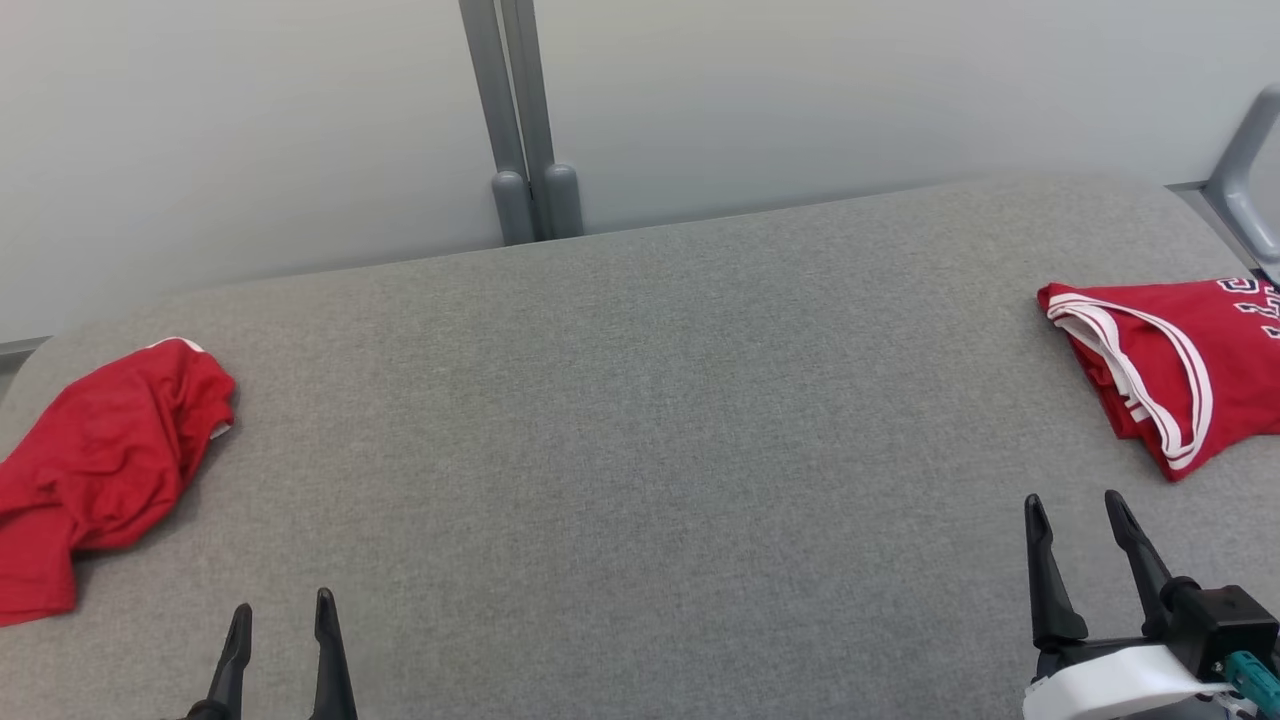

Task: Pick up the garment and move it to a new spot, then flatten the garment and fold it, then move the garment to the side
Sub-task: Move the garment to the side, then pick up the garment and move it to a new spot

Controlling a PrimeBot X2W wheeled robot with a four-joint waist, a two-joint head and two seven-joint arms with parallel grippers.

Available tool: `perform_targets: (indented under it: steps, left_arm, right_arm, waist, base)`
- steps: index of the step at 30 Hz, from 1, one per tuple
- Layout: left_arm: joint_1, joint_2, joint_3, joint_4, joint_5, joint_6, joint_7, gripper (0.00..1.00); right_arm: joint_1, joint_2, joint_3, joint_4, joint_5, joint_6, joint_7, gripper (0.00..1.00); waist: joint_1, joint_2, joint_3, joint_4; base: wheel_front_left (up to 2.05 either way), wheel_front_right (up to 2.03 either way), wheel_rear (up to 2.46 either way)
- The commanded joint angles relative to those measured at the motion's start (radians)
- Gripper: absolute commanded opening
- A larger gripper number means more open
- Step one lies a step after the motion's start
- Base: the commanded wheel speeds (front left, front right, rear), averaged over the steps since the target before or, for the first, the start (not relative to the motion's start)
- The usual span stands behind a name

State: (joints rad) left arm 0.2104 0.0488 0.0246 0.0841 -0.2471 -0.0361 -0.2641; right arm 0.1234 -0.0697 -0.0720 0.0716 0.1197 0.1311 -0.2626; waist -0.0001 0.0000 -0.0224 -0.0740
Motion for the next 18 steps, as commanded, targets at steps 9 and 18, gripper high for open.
perform_targets:
  steps: [9, 18]
  left_arm:
    - [-0.011, 0.003, -0.011, 0.014, -0.006, -0.017, 0.0, 1.0]
    - [-0.002, 0.003, -0.013, 0.008, -0.004, -0.017, 0.0, 1.0]
  right_arm:
    - [-0.007, 0.014, 0.005, -0.001, -0.014, -0.001, -0.003, 1.0]
    - [-0.014, 0.017, 0.007, 0.009, -0.021, -0.001, -0.003, 1.0]
  waist:
    - [0.0001, 0.0, -0.001, 0.028]
    - [0.0001, 0.0, 0.003, 0.023]
  base:
    - [0.0, 0.0, 0.0]
    - [0.0, 0.0, 0.0]
